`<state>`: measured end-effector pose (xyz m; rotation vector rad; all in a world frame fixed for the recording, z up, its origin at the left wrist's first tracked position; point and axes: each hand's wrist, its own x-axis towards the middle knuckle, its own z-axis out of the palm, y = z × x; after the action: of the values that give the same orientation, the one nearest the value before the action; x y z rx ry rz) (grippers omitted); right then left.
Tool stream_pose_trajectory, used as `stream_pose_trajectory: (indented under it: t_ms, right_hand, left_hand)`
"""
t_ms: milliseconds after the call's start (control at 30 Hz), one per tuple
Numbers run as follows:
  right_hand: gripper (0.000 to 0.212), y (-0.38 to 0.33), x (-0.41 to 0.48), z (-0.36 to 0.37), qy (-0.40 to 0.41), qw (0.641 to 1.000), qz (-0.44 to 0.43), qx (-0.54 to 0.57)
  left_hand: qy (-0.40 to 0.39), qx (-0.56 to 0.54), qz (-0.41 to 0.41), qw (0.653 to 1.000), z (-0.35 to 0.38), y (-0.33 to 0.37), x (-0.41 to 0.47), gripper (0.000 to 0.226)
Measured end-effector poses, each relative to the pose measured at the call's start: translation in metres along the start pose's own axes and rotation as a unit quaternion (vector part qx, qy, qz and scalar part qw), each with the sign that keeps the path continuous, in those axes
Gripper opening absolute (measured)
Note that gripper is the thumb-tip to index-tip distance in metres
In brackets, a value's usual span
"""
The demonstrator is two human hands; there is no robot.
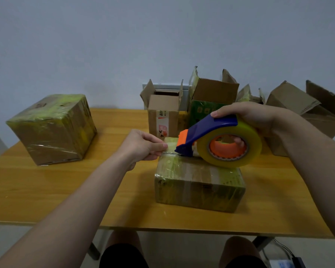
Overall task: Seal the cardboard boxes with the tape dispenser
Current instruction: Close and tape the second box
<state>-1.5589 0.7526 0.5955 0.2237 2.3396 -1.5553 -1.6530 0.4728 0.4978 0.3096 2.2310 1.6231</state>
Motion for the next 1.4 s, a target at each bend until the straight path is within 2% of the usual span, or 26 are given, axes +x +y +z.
stream_pose_trajectory:
  t_ms: [167,367,467,600,667,767,800,867,1000,1100,1167,1200,1267,1333,1400]
  right_hand:
    - [0.073,-0.001,0.002,-0.001,-0.013,1.000,0.012,-0.012]
    - [0.072,-0.004,0.004,0.002,-0.005,1.000,0.013,-0.021]
    - [0.070,-0.004,0.005,0.002,-0.008,0.999,0.014,-0.030]
    - [0.072,-0.006,0.006,0.003,-0.014,0.999,0.021,-0.037]
    - [0.071,-0.007,0.006,0.004,-0.020,0.999,0.020,-0.039]
    - [0.069,-0.008,0.007,0.005,-0.030,0.999,0.018,-0.040]
    - [0.068,-0.009,0.008,0.006,-0.028,0.998,0.019,-0.043]
    - [0.065,-0.010,0.009,0.007,-0.027,0.998,0.025,-0.049]
    - [0.074,-0.013,0.014,0.007,-0.038,0.998,0.033,-0.049]
    - [0.076,-0.015,0.016,0.008,-0.044,0.997,0.036,-0.050]
    - [0.072,-0.014,0.017,0.008,-0.044,0.997,0.038,-0.046]
    - [0.070,-0.013,0.017,0.007,-0.043,0.997,0.039,-0.045]
    - [0.069,-0.014,0.018,0.006,-0.043,0.997,0.043,-0.047]
    - [0.070,-0.015,0.018,0.008,-0.047,0.996,0.046,-0.057]
    - [0.074,-0.015,0.018,0.007,-0.046,0.996,0.044,-0.060]
  left_hand:
    - [0.023,0.024,0.026,0.999,0.003,-0.004,0.000,0.004]
    - [0.037,0.049,0.036,0.997,0.005,-0.005,0.000,0.006]
    - [0.059,0.096,0.062,0.992,0.007,-0.007,0.000,0.009]
    - [0.079,0.146,0.095,0.982,0.009,-0.009,0.004,0.041]
    - [0.044,0.095,0.051,0.993,0.005,-0.010,0.007,0.048]
    - [-0.067,-0.044,-0.061,0.995,-0.004,-0.021,0.007,0.048]
    - [-0.099,-0.093,-0.078,0.988,-0.005,-0.026,0.008,0.047]
    - [-0.111,-0.125,-0.070,0.983,-0.004,-0.035,0.011,0.034]
    - [-0.044,-0.072,-0.028,0.996,0.006,-0.033,0.016,0.014]
    - [0.069,0.072,0.068,0.993,0.011,-0.030,0.018,0.017]
    - [0.127,0.109,0.134,0.977,0.017,-0.024,0.017,0.022]
    - [0.113,0.081,0.148,0.979,0.023,-0.020,0.015,0.022]
    - [0.036,0.017,0.140,0.989,0.040,-0.015,0.014,0.033]
    - [-0.019,-0.023,0.098,0.995,0.052,-0.018,0.012,0.047]
    - [-0.042,-0.115,0.040,0.992,0.054,-0.024,0.013,0.048]
